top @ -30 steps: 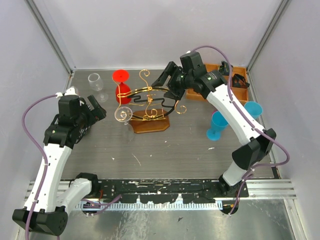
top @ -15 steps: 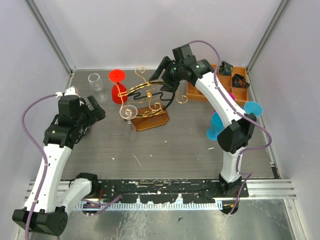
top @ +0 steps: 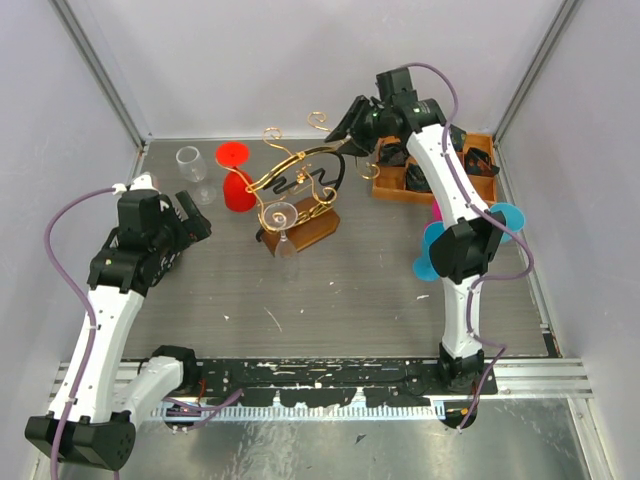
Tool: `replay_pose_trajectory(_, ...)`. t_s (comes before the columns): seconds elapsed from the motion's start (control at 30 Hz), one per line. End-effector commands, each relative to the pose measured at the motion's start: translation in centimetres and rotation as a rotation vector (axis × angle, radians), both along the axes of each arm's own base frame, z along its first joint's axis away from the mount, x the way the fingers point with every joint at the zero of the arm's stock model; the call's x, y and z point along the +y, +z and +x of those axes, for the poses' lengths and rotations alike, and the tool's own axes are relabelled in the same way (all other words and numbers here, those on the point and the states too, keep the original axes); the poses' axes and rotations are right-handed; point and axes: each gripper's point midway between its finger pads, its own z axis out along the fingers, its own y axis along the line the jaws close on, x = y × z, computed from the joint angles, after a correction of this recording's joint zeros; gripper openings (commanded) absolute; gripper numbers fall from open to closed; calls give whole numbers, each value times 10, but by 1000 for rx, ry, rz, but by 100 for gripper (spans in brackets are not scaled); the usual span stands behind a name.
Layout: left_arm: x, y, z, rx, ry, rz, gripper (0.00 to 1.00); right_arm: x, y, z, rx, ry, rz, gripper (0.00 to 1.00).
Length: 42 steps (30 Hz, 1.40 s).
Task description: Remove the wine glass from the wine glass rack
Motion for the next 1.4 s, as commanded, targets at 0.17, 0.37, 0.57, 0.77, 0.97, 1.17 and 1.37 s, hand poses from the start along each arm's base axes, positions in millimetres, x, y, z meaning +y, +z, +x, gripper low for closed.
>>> replay_pose_trajectory(0.17, 3, 9, -1, -10, -3, 22, 98, -16, 39, 49, -229, 65, 108, 47)
replay_pose_trajectory(0.37, 4, 12, -2, -13, -2, 29, 98, -20, 56, 70, -340, 83, 148, 46)
replay_pose_trajectory(0.57, 2, 20, 8, -45, 23, -4, 98, -3, 135, 27, -575, 162, 176, 48)
replay_pose_trajectory(0.77, -36, 37, 36, -58, -52, -200, 93, 28, 154, -68, -517, 305, 199, 51)
replay_pose_trajectory(0.97, -72, 51, 46, -65, -167, -367, 93, 64, 125, -162, -403, 479, 169, 53)
replay_pose_trajectory(1.17, -79, 56, 39, -60, -216, -384, 94, 59, 69, -200, -283, 503, 66, 53)
replay_pose_trajectory(1.37, -77, 46, 29, -48, -210, -385, 95, 53, 38, -210, -234, 513, 50, 56)
